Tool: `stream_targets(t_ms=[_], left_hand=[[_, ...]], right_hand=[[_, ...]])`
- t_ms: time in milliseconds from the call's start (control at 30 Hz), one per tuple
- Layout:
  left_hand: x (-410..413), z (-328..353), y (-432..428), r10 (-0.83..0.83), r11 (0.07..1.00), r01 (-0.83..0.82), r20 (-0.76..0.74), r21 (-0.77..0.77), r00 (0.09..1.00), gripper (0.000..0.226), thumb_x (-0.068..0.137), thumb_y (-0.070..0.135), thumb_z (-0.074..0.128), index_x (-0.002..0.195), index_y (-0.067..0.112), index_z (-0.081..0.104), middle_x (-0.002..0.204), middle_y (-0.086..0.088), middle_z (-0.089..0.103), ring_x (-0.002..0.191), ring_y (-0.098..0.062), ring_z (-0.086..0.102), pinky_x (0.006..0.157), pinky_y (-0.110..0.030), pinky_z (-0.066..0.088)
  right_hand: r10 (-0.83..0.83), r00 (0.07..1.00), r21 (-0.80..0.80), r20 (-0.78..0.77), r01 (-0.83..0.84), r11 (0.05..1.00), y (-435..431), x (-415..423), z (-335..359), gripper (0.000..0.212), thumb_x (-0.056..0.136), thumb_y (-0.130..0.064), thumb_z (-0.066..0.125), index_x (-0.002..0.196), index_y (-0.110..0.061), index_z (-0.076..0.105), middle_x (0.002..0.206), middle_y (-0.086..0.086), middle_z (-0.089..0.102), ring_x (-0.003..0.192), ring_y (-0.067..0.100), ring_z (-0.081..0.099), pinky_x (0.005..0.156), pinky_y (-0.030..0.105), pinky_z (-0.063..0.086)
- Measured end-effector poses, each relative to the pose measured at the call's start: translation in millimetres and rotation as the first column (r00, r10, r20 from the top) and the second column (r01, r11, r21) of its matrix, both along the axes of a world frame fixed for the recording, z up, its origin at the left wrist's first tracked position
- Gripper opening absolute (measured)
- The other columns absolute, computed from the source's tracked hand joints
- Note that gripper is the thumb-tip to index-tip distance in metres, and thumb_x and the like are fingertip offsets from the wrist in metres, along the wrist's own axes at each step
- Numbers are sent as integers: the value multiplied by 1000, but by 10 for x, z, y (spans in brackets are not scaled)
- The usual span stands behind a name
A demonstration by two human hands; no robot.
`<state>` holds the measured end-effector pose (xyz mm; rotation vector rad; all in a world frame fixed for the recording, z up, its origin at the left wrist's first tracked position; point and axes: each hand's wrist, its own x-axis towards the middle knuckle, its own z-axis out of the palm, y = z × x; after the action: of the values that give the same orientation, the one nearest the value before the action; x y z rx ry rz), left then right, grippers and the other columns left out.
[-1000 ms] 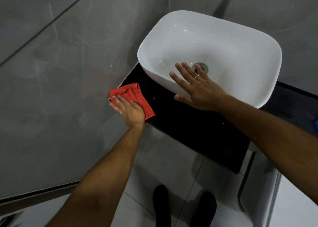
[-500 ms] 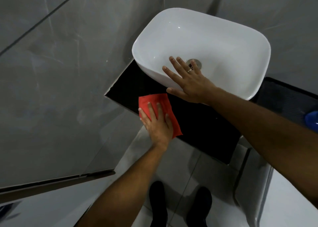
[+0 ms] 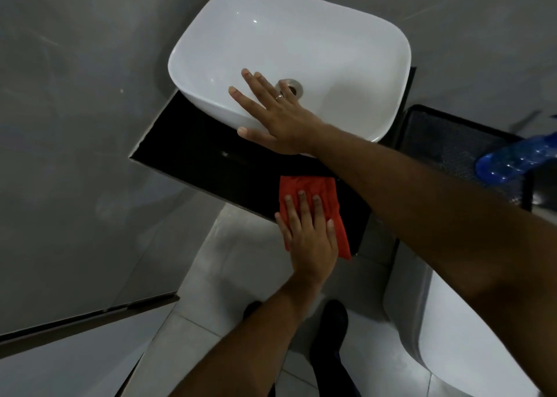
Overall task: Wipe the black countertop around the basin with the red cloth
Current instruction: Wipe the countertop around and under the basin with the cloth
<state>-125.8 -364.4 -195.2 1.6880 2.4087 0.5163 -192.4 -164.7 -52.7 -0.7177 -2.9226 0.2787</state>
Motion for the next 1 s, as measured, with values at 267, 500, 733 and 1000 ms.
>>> stream_targets(t_ms=[267,500,733,1000], left_hand=[[227,35,-65,-117,993,117,-44,0,992,65,103,49,29,156,13,22,164,-14,17,153,-37,3,120,-62,3],[-483,407,130,-352,933,357,-101,43,931,51,99,53,34,136,22,53,138,-9,56,138,-29,38,116,-60,19],[-1076,1071,728,-357,774,421,-223,473,907,36,88,12,52,124,14,55,131,-11,50,128,-31,42,104,-50,31],[-912,1463,1629,-545,767,629,-385,128,744,54,105,43,27,152,19,35,162,-14,26,151,-40,14,117,-61,18]], right_hand=[[6,1000,10,3,-6,1000,0,257,51,66,99,-57,24,154,-24,9,163,14,1,150,32,3,117,61,10],[-93,996,80,-20,94,992,19,912,191,63,100,-52,32,153,-20,20,162,10,17,150,26,12,120,53,10],[-411,738,130,-535,553,823,-511,1762,-184,23,96,-34,52,108,-15,57,108,9,60,102,33,55,85,46,39],[-246,968,70,47,242,968,-1497,1441,-1272,80,87,-73,34,151,-26,26,161,13,18,149,39,6,116,62,8]])
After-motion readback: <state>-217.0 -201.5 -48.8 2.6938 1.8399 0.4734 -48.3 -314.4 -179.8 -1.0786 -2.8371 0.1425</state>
